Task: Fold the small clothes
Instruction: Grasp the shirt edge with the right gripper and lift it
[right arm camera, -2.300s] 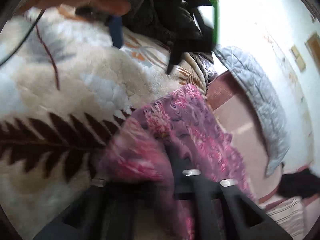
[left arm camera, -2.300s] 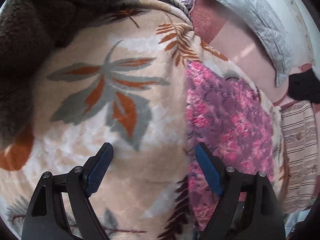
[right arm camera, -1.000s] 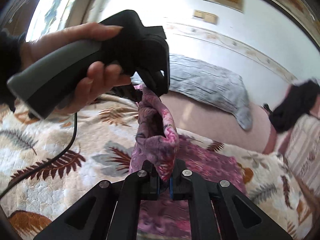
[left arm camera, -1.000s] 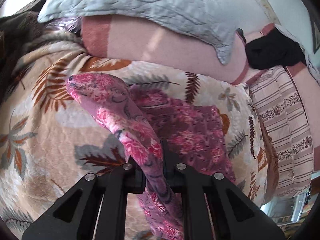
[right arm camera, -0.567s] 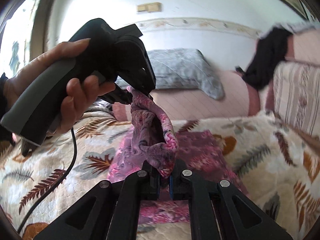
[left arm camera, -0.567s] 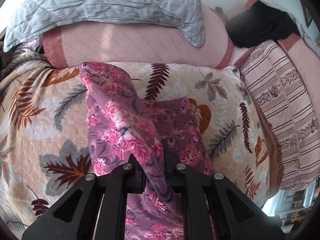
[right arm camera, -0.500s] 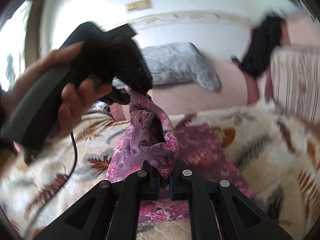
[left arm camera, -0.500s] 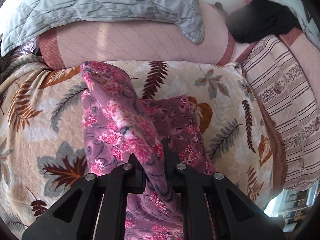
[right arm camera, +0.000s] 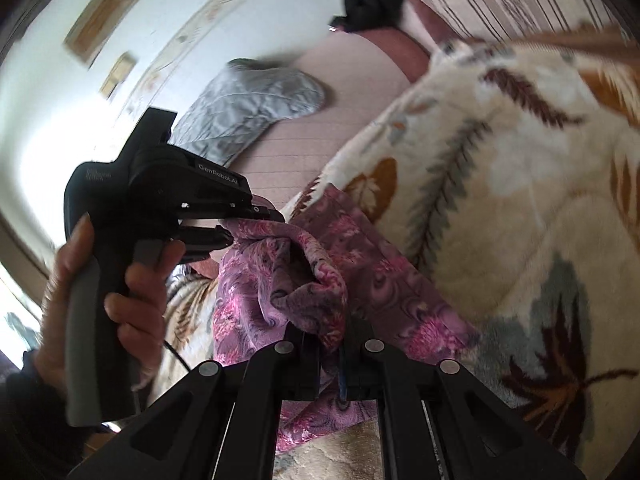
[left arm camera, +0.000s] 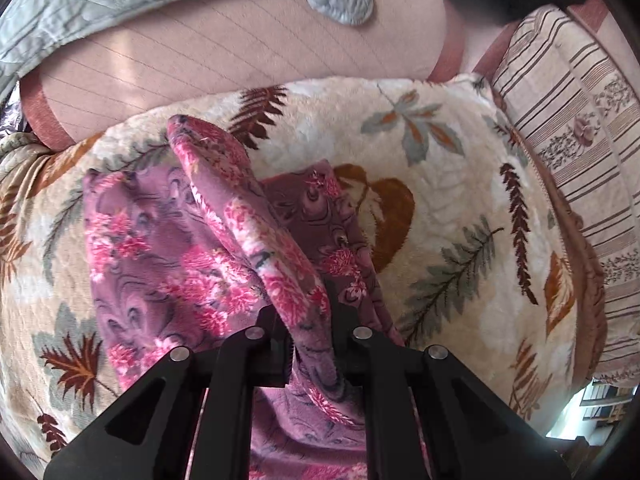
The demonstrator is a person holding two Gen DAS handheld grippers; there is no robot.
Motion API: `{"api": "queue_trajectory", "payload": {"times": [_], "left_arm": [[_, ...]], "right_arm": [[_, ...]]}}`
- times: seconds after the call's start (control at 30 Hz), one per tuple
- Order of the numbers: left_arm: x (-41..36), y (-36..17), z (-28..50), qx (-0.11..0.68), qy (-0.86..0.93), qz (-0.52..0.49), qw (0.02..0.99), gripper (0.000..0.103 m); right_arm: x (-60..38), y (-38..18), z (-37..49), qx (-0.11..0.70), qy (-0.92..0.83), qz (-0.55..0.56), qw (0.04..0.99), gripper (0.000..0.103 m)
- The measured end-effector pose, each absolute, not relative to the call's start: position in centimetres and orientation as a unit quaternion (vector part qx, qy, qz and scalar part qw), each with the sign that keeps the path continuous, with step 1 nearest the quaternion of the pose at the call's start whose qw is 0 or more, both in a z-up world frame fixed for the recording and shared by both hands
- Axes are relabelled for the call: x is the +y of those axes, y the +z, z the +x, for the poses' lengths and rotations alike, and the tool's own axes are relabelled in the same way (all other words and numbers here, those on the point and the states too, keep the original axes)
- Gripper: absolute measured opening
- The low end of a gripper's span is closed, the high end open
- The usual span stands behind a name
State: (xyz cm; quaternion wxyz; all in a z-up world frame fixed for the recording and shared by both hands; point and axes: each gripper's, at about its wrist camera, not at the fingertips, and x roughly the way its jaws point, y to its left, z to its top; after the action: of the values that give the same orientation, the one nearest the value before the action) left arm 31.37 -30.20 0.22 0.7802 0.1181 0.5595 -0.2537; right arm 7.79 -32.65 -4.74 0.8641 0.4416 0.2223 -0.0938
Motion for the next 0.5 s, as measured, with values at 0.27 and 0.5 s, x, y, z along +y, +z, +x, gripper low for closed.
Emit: {"api": "queue_trajectory", "payload": {"times": [0.27, 0.5], "left_arm": [[-32.7, -1.8, 32.4, 0.574, -0.232, 0.141, 0.773, 0.012], [-34.6, -2.6, 32.7, 0.575, -0.223, 0.159, 0.771, 0.021]], "right_arm": [[-34.2, -6.4, 7.8, 0.22, -0.1, 0.499, 0.832, 0.005], [-35.0, -7.9, 8.2, 0.228, -0.098, 0.532, 0.81, 0.005]]}}
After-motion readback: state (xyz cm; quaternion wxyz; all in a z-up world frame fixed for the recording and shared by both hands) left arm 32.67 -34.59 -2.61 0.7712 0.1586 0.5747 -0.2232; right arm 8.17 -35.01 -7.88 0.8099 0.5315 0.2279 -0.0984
